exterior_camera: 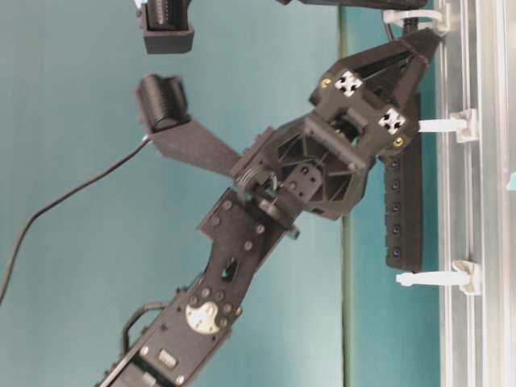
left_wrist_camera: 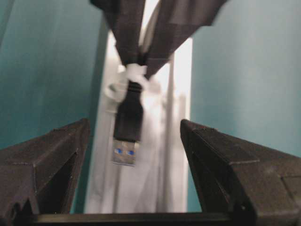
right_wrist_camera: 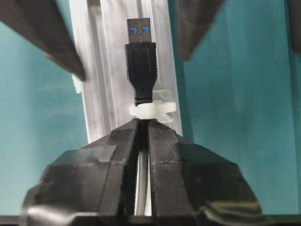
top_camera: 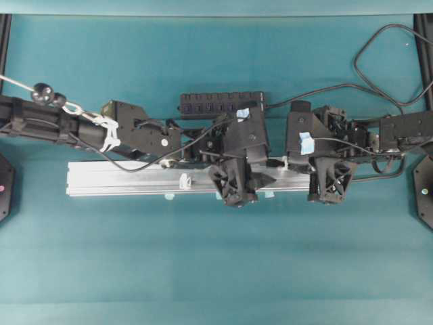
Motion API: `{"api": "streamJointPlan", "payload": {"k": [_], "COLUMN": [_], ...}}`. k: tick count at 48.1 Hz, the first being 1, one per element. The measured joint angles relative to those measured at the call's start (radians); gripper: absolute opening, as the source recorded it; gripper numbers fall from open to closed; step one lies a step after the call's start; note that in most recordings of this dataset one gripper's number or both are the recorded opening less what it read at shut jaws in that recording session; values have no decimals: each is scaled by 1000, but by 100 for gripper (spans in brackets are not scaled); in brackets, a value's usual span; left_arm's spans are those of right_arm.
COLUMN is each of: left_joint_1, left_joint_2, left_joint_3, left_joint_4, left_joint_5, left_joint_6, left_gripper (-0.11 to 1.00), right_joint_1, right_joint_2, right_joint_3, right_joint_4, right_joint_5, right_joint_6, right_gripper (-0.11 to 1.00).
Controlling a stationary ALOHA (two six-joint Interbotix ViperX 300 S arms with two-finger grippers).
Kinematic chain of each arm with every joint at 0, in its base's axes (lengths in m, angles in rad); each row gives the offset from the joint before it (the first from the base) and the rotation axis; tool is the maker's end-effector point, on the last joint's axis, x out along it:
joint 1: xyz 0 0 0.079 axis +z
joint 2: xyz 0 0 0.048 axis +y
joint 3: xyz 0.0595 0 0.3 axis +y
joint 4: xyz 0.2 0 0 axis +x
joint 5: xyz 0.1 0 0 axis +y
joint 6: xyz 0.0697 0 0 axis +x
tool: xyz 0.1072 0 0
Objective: Pass the USB cable through three rings with both arms.
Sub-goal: 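Grasp the plug emerging from the ring with the left gripper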
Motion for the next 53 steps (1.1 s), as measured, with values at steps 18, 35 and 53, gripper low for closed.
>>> {"api": "streamJointPlan", "payload": {"k": [18, 35, 53], "left_joint_1": [3, 0, 0], "left_joint_2": [12, 14, 14], "left_joint_3": [-15, -15, -28], "left_joint_4": [2, 0, 2], "left_joint_5": [2, 2, 14], "left_joint_6": [3, 8, 63], "left_gripper": [72, 21, 21], "right_joint_1": [0, 0, 0], "right_joint_2": [0, 0, -5], "right_joint_3": [-2, -2, -2], "right_joint_4": [0, 0, 0], "right_joint_5": [-12, -17, 15], "right_joint_6": [-2, 0, 9], "right_gripper": [-8, -8, -7]}}
